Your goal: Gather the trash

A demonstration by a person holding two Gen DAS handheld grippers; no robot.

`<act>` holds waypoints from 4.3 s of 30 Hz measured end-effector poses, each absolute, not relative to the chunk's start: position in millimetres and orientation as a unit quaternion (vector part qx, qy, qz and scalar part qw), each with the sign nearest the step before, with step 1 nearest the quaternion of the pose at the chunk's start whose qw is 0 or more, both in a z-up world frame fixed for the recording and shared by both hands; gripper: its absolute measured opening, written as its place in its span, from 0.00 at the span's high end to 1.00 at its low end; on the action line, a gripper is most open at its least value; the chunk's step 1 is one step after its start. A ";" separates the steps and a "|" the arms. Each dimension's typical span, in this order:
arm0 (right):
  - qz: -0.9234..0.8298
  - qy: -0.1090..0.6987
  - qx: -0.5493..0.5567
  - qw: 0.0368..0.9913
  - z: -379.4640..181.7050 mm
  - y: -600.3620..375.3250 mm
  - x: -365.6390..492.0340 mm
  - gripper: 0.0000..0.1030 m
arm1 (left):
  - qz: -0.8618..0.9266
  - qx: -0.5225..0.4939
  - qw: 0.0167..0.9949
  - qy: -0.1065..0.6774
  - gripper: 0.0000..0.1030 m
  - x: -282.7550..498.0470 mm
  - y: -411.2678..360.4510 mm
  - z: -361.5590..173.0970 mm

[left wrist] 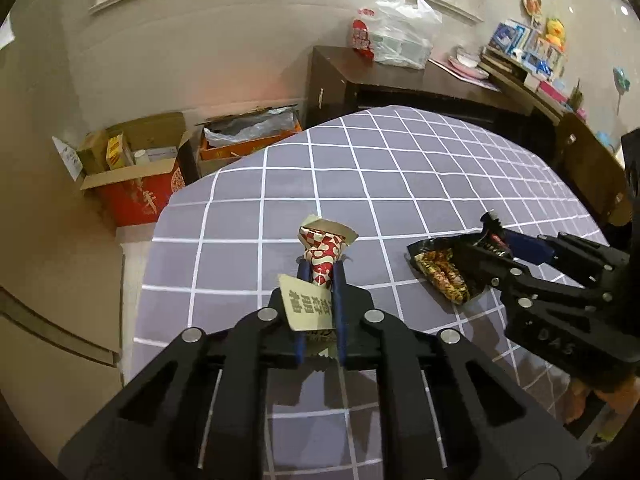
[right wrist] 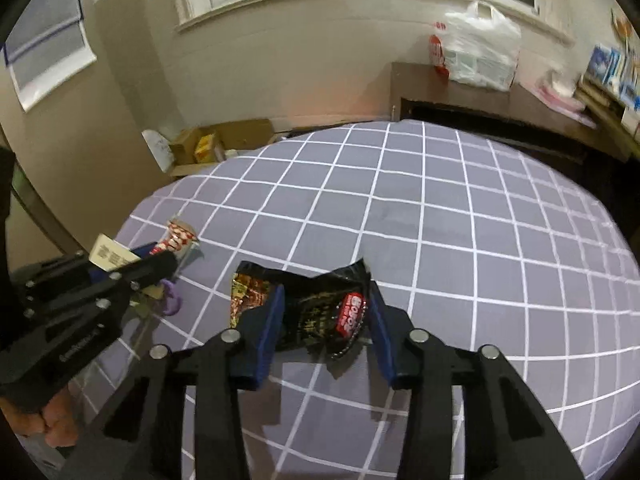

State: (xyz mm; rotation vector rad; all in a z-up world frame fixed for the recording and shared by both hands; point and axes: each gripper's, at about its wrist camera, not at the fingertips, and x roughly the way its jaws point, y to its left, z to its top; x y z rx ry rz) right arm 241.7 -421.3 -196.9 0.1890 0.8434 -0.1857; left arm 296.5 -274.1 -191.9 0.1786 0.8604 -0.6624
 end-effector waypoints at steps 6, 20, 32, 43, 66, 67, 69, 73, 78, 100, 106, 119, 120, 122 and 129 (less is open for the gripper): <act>-0.075 0.394 0.087 0.912 -188.4 -417.0 232.5 0.81 | -0.329 0.031 0.845 0.420 0.90 293.5 -250.7 -184.3; -0.021 0.345 0.078 0.935 -125.7 -346.6 195.6 0.94 | -0.311 -0.008 0.867 0.389 0.90 253.2 -177.8 -136.1; 0.082 0.341 0.062 0.934 -115.9 -200.2 199.3 0.94 | -0.223 -0.043 0.898 0.377 0.90 217.2 -15.2 -139.2; 0.156 0.393 0.045 0.905 -186.3 -64.5 234.2 0.94 | -0.130 -0.058 0.887 0.439 0.90 232.9 99.1 -212.2; 0.147 0.446 0.022 0.883 -259.6 -36.5 274.9 0.94 | -0.070 -0.079 0.865 0.491 0.27 259.0 127.3 -272.4; 0.148 0.445 0.021 0.883 -258.8 -34.8 274.9 0.94 | -0.068 -0.081 0.865 0.491 0.27 258.6 130.4 -271.5; 0.151 0.443 0.020 0.884 -260.3 -35.7 276.4 0.94 | -0.063 -0.082 0.867 0.488 0.27 257.5 133.5 -269.8; 0.157 0.439 0.019 0.885 -258.5 -32.3 276.3 0.94 | -0.058 -0.076 0.869 0.485 0.27 254.2 135.1 -266.3; 0.168 0.429 0.025 0.887 -256.9 -27.5 278.7 0.90 | -0.051 -0.080 0.869 0.486 0.27 250.4 141.3 -263.1; 0.129 0.364 0.048 0.921 -162.1 -87.2 196.8 0.38 | -0.005 -0.026 0.917 0.398 0.20 168.4 107.2 -155.0; 0.101 0.318 0.041 0.942 -114.8 -120.1 139.2 0.24 | 0.000 0.000 0.942 0.336 0.19 114.0 82.3 -94.8; 0.044 0.213 0.029 0.976 -35.9 -165.7 5.0 0.10 | -0.019 0.018 0.979 0.200 0.12 -0.6 43.0 -0.9; 0.040 0.202 0.025 0.978 -30.7 -167.5 -5.7 0.10 | -0.021 0.024 0.981 0.191 0.12 -9.3 38.7 4.4; 0.030 0.184 0.019 0.982 -23.9 -170.0 -21.5 0.10 | -0.026 0.032 0.983 0.178 0.12 -20.7 31.9 11.0; 0.021 0.146 0.016 0.989 -7.6 -173.9 -60.6 0.09 | -0.038 0.032 0.988 0.144 0.09 -55.7 19.0 25.7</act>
